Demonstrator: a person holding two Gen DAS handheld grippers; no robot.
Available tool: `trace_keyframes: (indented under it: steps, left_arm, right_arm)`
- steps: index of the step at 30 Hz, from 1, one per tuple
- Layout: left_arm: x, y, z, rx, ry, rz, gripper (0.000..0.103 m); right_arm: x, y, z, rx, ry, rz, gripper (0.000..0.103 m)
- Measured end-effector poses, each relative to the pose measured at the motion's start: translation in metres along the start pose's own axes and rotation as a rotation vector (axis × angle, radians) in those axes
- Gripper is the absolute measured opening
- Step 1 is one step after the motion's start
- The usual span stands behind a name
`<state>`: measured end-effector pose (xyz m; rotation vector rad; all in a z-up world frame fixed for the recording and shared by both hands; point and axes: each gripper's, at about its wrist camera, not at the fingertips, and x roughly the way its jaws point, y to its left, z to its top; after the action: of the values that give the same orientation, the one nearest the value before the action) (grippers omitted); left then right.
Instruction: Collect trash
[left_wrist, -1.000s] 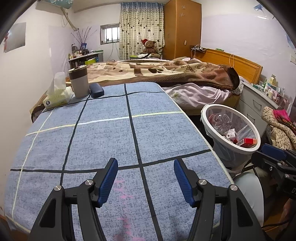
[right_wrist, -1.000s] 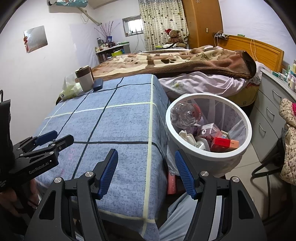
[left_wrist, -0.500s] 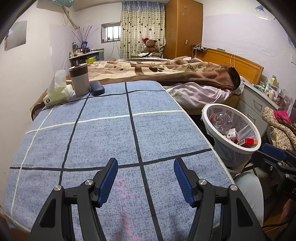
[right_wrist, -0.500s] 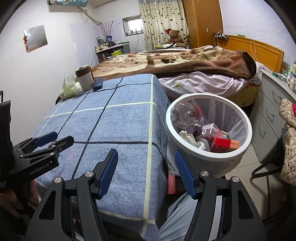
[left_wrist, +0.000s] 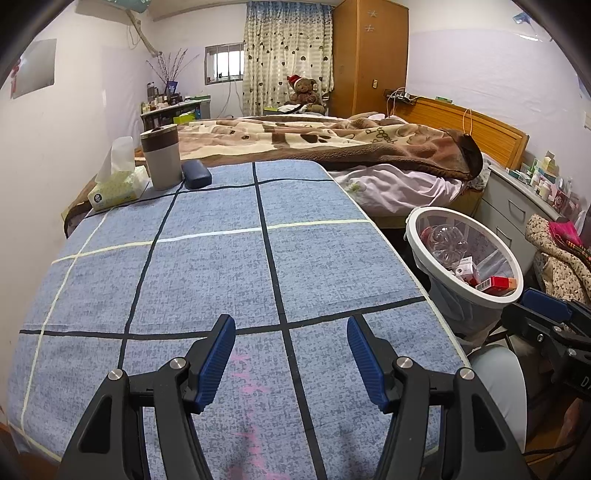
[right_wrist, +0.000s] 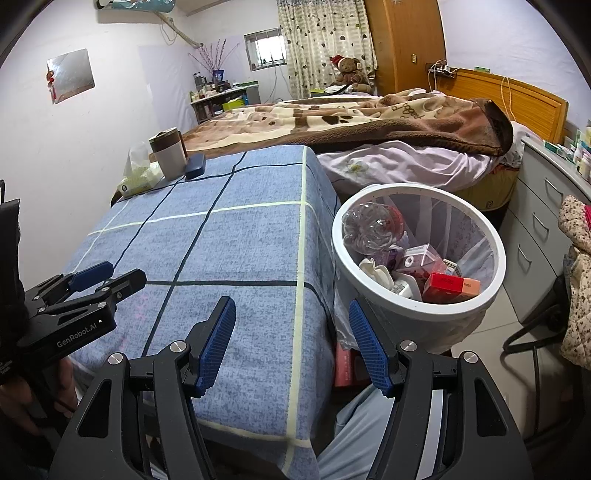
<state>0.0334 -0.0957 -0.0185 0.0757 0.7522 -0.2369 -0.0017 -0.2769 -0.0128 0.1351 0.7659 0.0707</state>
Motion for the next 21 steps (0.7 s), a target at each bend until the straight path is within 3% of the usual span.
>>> trace_keyframes:
  steps: [21]
  left_arm:
    - [-0.0002, 0.0021, -0.0004, -0.010, 0.003, 0.000, 0.063]
  right_arm:
    - [0.0017, 0.0015, -0.0020, 0.000, 0.004, 0.001, 0.066]
